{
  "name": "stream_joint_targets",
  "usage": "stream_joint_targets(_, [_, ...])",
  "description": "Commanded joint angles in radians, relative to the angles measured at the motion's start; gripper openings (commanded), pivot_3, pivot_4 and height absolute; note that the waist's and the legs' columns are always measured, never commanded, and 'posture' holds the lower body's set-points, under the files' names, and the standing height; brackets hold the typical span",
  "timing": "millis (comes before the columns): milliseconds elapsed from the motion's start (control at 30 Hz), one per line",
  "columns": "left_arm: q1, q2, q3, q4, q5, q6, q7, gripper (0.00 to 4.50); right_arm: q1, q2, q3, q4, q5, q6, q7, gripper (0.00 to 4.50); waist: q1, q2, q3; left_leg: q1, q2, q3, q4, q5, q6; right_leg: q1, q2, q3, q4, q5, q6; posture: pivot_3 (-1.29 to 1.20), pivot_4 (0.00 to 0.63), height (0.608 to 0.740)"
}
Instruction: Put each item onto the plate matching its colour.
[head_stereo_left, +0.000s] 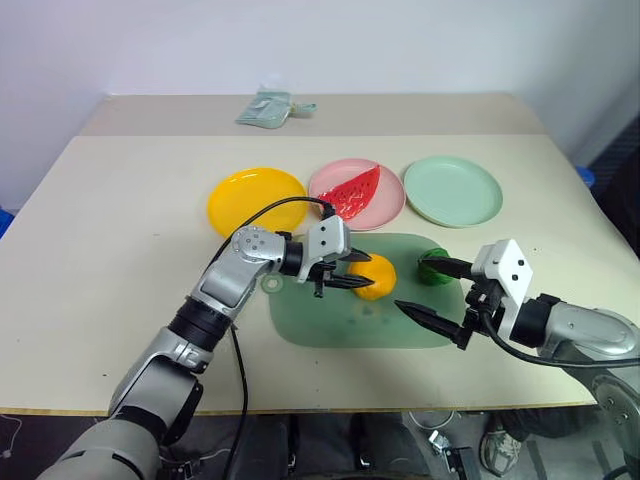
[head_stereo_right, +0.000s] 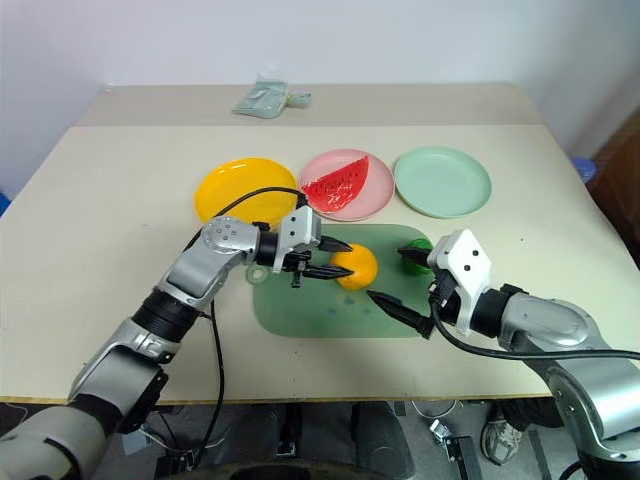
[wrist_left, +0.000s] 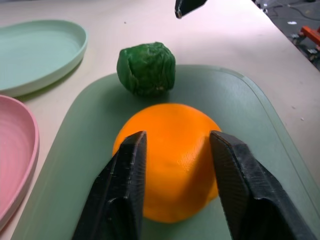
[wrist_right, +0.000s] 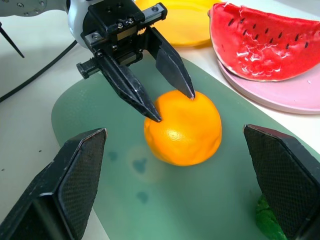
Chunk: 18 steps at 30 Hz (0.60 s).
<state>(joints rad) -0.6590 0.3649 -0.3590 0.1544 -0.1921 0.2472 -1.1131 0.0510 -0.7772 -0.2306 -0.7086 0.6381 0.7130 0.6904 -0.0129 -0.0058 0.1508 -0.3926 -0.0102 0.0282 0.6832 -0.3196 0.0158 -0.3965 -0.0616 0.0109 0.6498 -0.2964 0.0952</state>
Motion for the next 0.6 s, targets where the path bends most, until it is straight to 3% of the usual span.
stream_joint_targets(33, [0.042, 0.053, 0.163, -0.118, -0.112, 0.123, 0.047, 2.22, -0.024, 0.002, -0.006, -0.003, -0.019, -0.028, -0.017, 4.5, -0.002, 0.0, 0.0, 0.0, 0.0, 0.0, 0.0, 0.0, 0.0, 0.0, 0.0, 0.0, 0.0, 0.0, 0.0, 0.0, 0.15, 0.74])
stream_joint_targets(200, [0.12, 0.135, 0.325, -0.206, -0.189, 0.219, 0.116, 2.22, -0.041, 0.009, 0.015, 0.023, -0.033, -0.047, -0.014, 4.5, 0.005, 0.0, 0.0, 0.0, 0.0, 0.0, 0.0, 0.0, 0.0, 0.0, 0.0, 0.0, 0.0, 0.0, 0.0, 0.0, 0.15, 0.74])
stream_joint_targets(267, [0.123, 0.146, 0.353, -0.217, -0.225, 0.275, 0.126, 2.73, -0.051, 0.011, 0.031, 0.04, -0.041, -0.056, -0.007, 4.5, 0.011, 0.0, 0.0, 0.0, 0.0, 0.0, 0.0, 0.0, 0.0, 0.0, -0.001, 0.0, 0.0, 0.0, 0.0, 0.0, 0.15, 0.74])
stream_joint_targets(300, [0.125, 0.159, 0.334, -0.226, -0.214, 0.272, 0.113, 2.98, -0.057, 0.012, 0.039, 0.049, -0.044, -0.061, -0.003, 4.5, 0.014, 0.0, 0.0, 0.0, 0.0, 0.0, 0.001, 0.0, 0.0, 0.0, -0.001, 0.0, 0.0, 0.0, 0.0, 0.0, 0.15, 0.74])
stream_joint_targets(400, [0.117, 0.168, 0.257, -0.244, -0.185, 0.252, 0.066, 4.36, -0.08, 0.015, 0.06, 0.07, -0.05, -0.072, 0.007, 4.5, 0.024, 0.0, 0.0, 0.0, 0.0, 0.0, 0.001, 0.0, 0.0, 0.0, -0.001, 0.0, 0.0, 0.0, 0.0, 0.0, 0.15, 0.74])
stream_joint_targets(600, [0.035, 0.083, 0.087, -0.167, -0.081, 0.138, 0.032, 4.44, -0.069, 0.012, 0.039, 0.06, -0.036, -0.064, 0.01, 4.5, 0.027, 0.0, 0.0, 0.0, -0.001, 0.0, 0.001, 0.001, -0.002, 0.001, -0.001, 0.0, 0.0, 0.0, 0.0, 0.0, 0.15, 0.74])
